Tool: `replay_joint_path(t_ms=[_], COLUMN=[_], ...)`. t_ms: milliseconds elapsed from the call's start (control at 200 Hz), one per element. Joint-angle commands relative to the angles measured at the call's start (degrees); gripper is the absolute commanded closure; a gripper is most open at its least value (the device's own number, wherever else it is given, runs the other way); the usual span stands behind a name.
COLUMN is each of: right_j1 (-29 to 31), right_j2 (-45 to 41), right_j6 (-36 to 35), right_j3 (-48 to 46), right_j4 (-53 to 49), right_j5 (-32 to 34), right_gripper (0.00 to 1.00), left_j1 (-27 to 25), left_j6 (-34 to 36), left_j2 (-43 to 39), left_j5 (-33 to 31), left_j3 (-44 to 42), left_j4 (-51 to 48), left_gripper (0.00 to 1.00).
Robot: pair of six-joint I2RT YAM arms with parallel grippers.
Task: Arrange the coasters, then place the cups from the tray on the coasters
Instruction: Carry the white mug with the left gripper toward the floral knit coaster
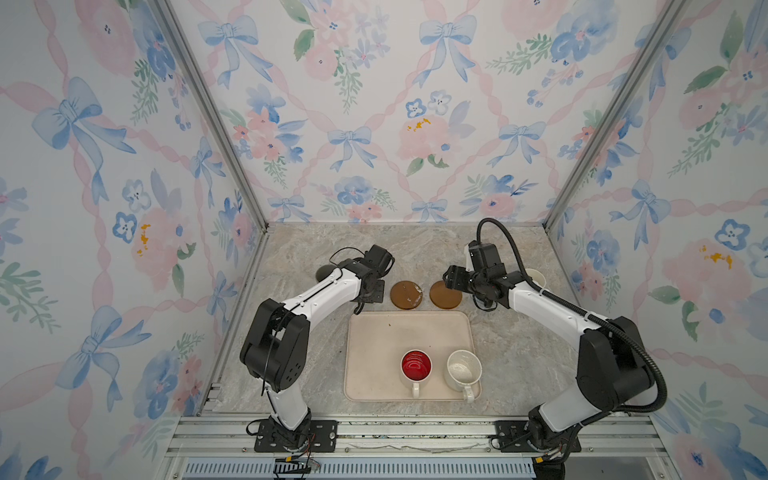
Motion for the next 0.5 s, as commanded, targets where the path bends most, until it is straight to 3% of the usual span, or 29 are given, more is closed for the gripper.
replay_joint_path(t_ms=[0,495], right_j1=[-0.78,-0.96], right_j2=[-0.63,-0.28], right_j6=[0.06,0.02], right_j3=[-0.04,0.02], right_j4=[0.24,0.13], right_j5=[-0.59,-0.86], right_gripper=[0.26,0.26], left_j1=[0.53,0.8], left_j6=[0.97,0.13], left_j2=[0.33,0.56], left_j5=[-0.31,-0.85], left_j3=[2.02,0.54], left_j4=[2.18,2.06], left_gripper=[1.0,1.0])
